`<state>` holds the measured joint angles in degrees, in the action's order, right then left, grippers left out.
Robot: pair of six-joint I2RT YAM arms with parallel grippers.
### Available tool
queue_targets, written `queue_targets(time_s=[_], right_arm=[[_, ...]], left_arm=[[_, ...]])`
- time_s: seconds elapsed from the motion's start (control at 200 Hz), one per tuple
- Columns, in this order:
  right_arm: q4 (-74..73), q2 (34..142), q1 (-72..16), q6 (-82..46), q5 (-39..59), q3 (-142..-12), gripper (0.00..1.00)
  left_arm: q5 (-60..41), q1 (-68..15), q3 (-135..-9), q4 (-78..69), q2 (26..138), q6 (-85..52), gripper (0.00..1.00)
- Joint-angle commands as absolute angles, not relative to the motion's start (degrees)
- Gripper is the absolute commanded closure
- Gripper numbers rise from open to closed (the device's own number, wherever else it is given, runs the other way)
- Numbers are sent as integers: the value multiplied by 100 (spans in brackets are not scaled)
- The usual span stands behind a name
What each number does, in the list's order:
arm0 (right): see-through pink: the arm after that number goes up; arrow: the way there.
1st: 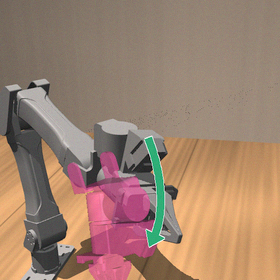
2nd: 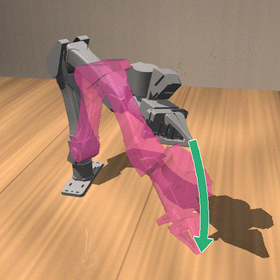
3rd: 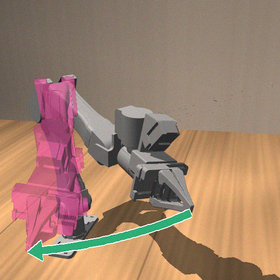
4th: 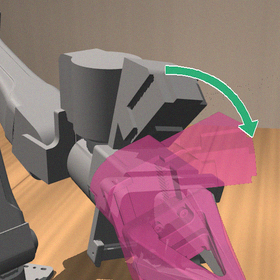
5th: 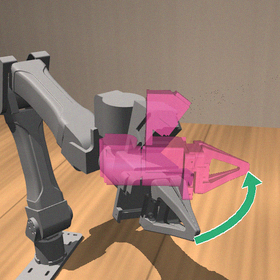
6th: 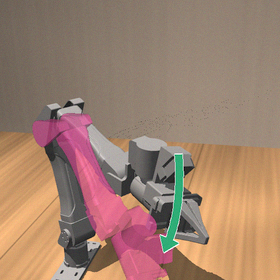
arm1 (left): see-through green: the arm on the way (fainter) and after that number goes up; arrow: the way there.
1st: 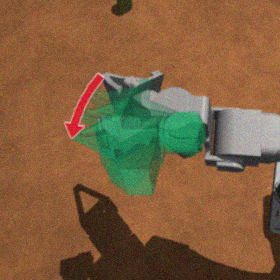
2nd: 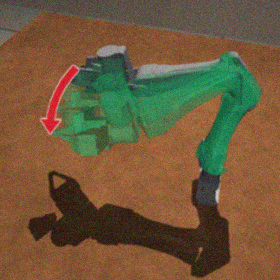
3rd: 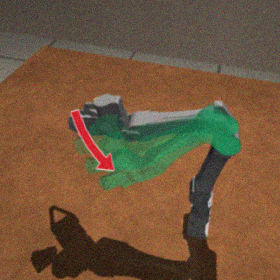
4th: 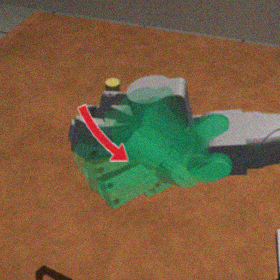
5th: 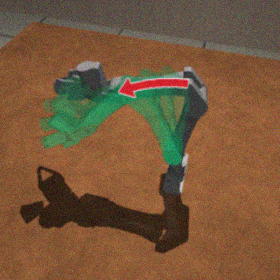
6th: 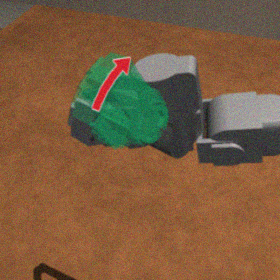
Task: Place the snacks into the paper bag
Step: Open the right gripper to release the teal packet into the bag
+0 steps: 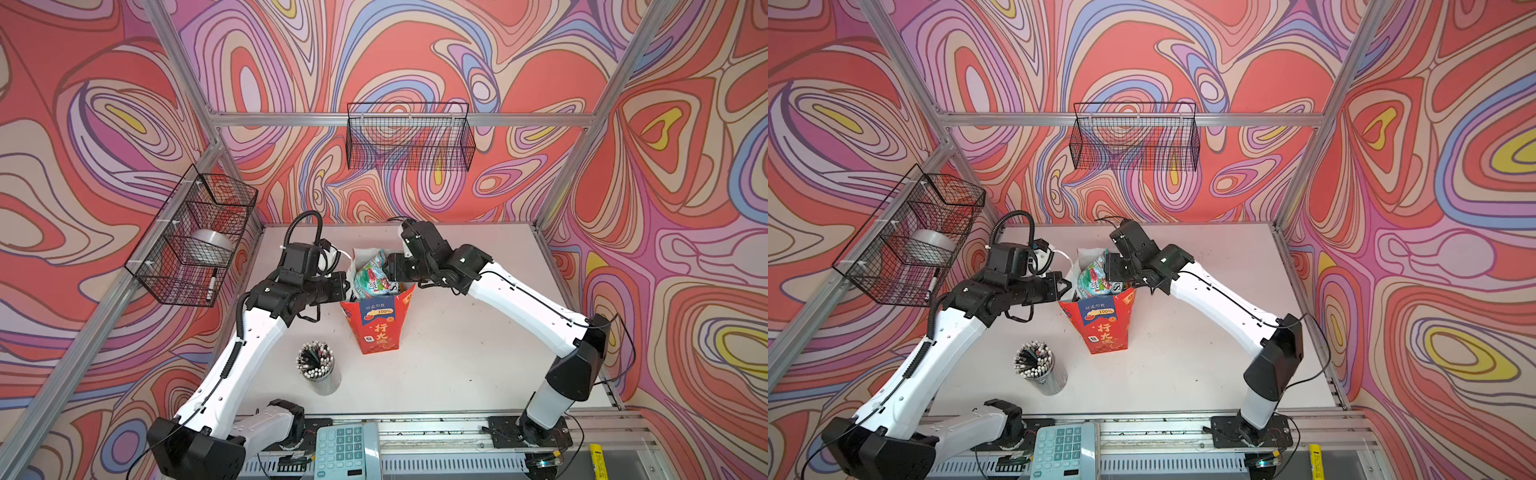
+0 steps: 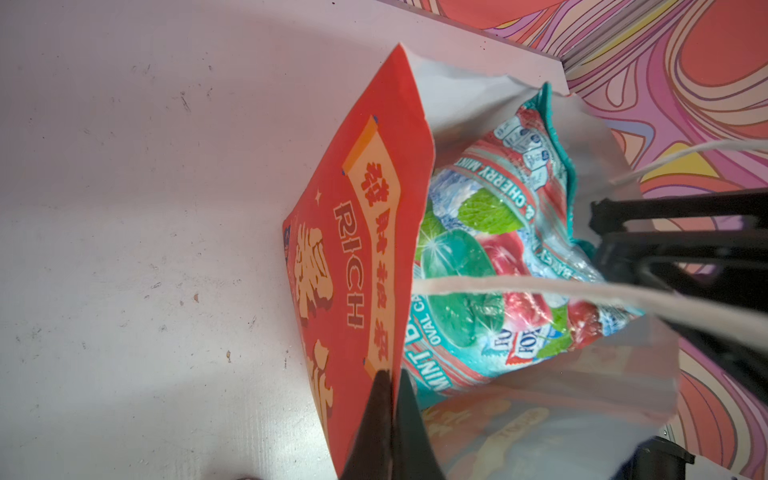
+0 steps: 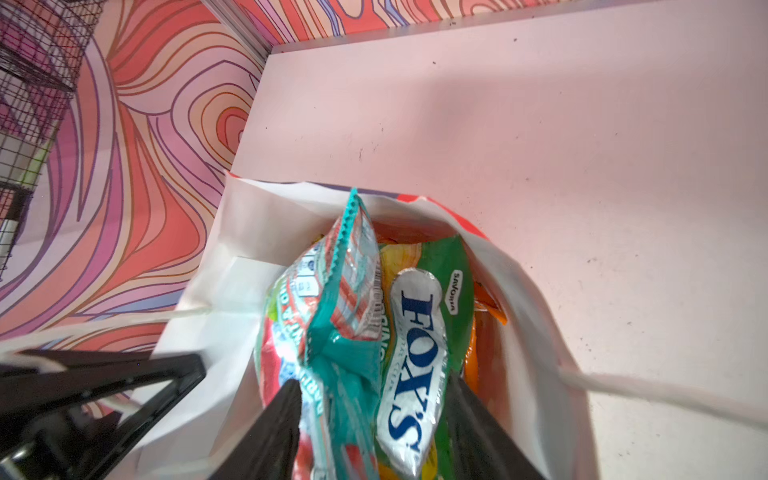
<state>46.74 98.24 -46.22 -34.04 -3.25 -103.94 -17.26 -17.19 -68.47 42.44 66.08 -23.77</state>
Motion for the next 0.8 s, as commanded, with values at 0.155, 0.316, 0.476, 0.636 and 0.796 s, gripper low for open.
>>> queue_targets(time_s=[0.155, 0.316, 0.476, 0.636, 0.796], right_arm=[[5196, 9921, -4962, -2960, -514, -11426, 55], [5547, 10652, -4994, -2997, -117, -11827, 63], [5652, 11153, -4993, -2935, 3, -12006, 60], [5764, 11363, -4993, -3075, -260, -11818, 59], [5983, 11381, -4935, -3494, -787, -11464, 52]], left_arm=[[-1729, -1701, -6908, 4223, 6585, -2275, 100], [-1741, -1705, -6898, 4190, 6604, -2275, 100], [-1703, -1701, -6893, 4194, 6611, -2268, 100], [-1724, -1700, -6917, 4236, 6631, -2255, 100], [-1704, -1700, -6899, 4207, 6588, -2257, 100]])
